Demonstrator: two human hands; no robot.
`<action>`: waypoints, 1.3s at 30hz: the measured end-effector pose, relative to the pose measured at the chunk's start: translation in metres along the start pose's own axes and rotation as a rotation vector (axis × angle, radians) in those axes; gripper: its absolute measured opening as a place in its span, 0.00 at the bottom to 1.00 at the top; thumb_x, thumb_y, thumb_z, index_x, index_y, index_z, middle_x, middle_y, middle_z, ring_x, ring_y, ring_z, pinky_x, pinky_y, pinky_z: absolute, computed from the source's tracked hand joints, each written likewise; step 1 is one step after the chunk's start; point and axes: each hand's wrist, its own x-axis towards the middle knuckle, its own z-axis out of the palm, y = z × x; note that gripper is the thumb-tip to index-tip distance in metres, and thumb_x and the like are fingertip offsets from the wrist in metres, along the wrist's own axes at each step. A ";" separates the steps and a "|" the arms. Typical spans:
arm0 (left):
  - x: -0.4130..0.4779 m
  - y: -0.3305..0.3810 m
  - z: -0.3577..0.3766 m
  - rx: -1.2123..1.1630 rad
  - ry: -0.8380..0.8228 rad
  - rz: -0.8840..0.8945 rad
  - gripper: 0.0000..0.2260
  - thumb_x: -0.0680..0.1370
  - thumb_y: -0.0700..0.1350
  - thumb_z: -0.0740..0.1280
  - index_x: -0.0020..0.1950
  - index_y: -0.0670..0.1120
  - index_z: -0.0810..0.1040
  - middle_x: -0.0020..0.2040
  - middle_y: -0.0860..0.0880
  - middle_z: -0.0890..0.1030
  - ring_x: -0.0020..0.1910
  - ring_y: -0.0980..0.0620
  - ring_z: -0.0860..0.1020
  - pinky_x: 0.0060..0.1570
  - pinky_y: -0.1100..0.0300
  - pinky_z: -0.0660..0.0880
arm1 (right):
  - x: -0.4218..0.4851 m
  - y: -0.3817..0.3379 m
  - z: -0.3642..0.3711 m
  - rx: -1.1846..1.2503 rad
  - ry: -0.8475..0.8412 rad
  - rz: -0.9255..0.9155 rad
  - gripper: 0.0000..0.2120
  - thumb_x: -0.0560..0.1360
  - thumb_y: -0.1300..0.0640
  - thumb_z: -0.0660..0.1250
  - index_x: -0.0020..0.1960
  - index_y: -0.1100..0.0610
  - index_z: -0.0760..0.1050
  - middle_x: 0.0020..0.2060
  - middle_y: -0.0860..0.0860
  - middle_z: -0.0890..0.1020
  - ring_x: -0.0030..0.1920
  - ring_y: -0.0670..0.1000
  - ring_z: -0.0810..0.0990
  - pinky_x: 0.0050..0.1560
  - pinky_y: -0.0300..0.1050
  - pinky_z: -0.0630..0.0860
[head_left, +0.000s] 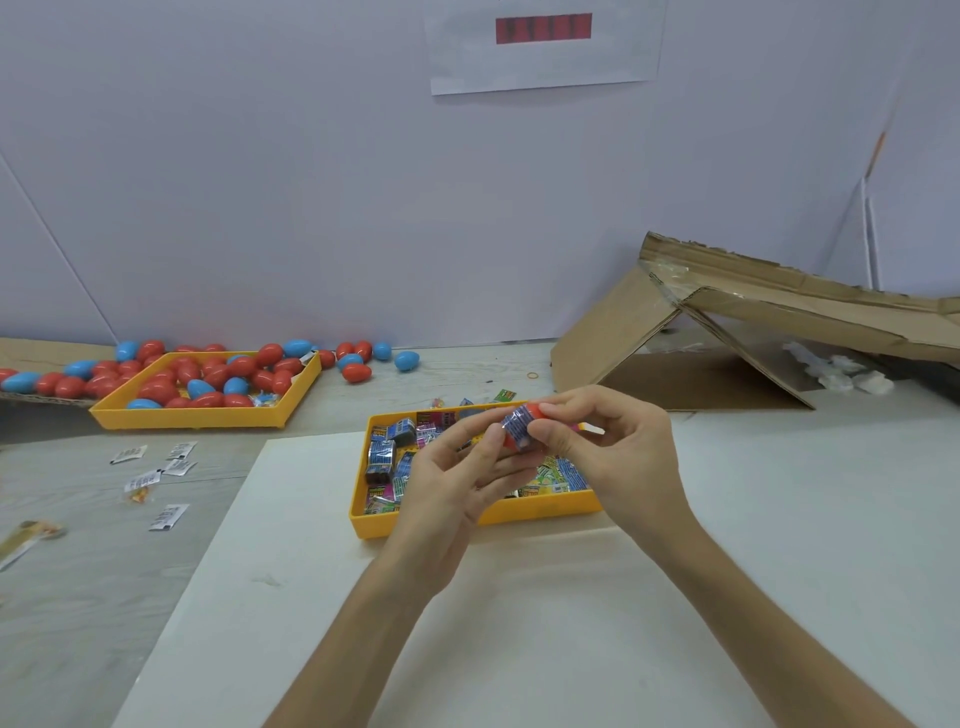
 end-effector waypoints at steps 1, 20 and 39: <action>0.000 -0.001 0.000 0.002 0.003 -0.001 0.10 0.77 0.47 0.68 0.56 0.48 0.86 0.54 0.38 0.85 0.53 0.42 0.85 0.49 0.59 0.81 | 0.000 0.000 -0.001 -0.006 0.006 0.008 0.03 0.70 0.56 0.76 0.44 0.49 0.85 0.44 0.51 0.87 0.46 0.52 0.86 0.45 0.41 0.82; 0.002 -0.001 -0.001 0.038 0.034 0.045 0.13 0.79 0.47 0.69 0.62 0.47 0.83 0.58 0.41 0.84 0.57 0.44 0.84 0.53 0.55 0.81 | 0.002 -0.001 -0.002 -0.026 -0.035 0.097 0.12 0.70 0.66 0.78 0.47 0.50 0.85 0.43 0.52 0.88 0.43 0.53 0.87 0.45 0.41 0.82; 0.004 -0.004 -0.005 0.032 0.045 0.049 0.12 0.74 0.41 0.72 0.56 0.41 0.82 0.51 0.42 0.85 0.49 0.47 0.85 0.49 0.59 0.80 | 0.004 0.005 -0.006 -0.092 -0.104 0.174 0.09 0.72 0.63 0.76 0.51 0.56 0.84 0.43 0.49 0.87 0.43 0.49 0.86 0.46 0.43 0.83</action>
